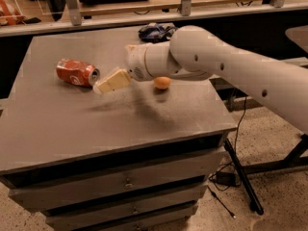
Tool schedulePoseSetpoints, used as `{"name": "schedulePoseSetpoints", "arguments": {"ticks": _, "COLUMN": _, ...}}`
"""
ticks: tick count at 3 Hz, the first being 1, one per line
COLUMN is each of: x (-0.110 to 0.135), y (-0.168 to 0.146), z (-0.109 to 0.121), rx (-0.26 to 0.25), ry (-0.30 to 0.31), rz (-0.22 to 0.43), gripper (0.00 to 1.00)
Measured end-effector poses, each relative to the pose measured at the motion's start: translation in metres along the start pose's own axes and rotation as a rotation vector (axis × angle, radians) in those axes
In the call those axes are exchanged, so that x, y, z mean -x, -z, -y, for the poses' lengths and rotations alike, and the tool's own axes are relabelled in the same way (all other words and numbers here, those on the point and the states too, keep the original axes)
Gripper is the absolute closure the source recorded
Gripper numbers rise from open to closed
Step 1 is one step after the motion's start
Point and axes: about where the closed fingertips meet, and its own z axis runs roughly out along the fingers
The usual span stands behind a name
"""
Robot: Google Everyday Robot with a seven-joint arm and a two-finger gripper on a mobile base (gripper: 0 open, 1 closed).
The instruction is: Move coke can near blue chip bag
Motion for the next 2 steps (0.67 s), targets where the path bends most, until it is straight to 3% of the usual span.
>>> {"name": "schedulePoseSetpoints", "arguments": {"ticks": 2, "x": 0.0004, "y": -0.0237, "z": -0.0039, "rx": -0.022, "ry": -0.024, "rz": 0.008, "gripper": 0.0}}
